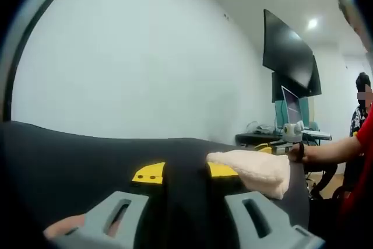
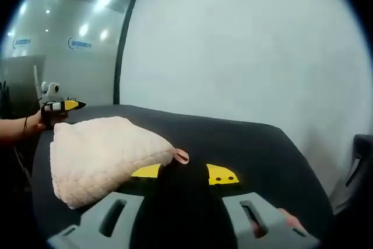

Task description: Fold the towel on the table until its edges align and the towel forms a compact rectangular stack.

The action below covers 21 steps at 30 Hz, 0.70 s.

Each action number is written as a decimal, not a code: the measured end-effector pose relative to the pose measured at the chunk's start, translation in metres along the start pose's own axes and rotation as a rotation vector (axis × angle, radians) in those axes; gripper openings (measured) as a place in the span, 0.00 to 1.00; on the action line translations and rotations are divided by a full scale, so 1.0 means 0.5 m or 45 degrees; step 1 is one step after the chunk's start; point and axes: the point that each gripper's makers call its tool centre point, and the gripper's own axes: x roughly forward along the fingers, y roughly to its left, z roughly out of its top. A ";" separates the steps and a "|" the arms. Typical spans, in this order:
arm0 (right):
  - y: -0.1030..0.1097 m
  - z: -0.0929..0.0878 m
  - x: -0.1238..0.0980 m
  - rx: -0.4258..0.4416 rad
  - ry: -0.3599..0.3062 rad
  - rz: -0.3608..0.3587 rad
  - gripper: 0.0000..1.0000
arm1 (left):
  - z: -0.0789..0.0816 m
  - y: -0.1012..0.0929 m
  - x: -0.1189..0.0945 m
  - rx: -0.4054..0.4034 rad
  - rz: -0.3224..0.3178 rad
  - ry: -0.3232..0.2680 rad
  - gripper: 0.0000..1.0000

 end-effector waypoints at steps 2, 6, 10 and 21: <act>0.005 0.001 -0.002 0.002 -0.006 0.009 0.25 | -0.003 -0.009 0.003 0.019 0.000 0.007 0.29; 0.018 -0.005 -0.007 0.014 0.012 0.022 0.25 | -0.011 -0.005 0.005 0.035 -0.001 0.034 0.29; 0.041 -0.009 -0.024 0.009 0.024 0.023 0.25 | -0.010 -0.014 0.006 0.061 -0.005 0.031 0.29; 0.020 -0.003 -0.010 0.067 -0.002 -0.008 0.24 | -0.001 -0.012 0.006 0.086 -0.005 0.013 0.29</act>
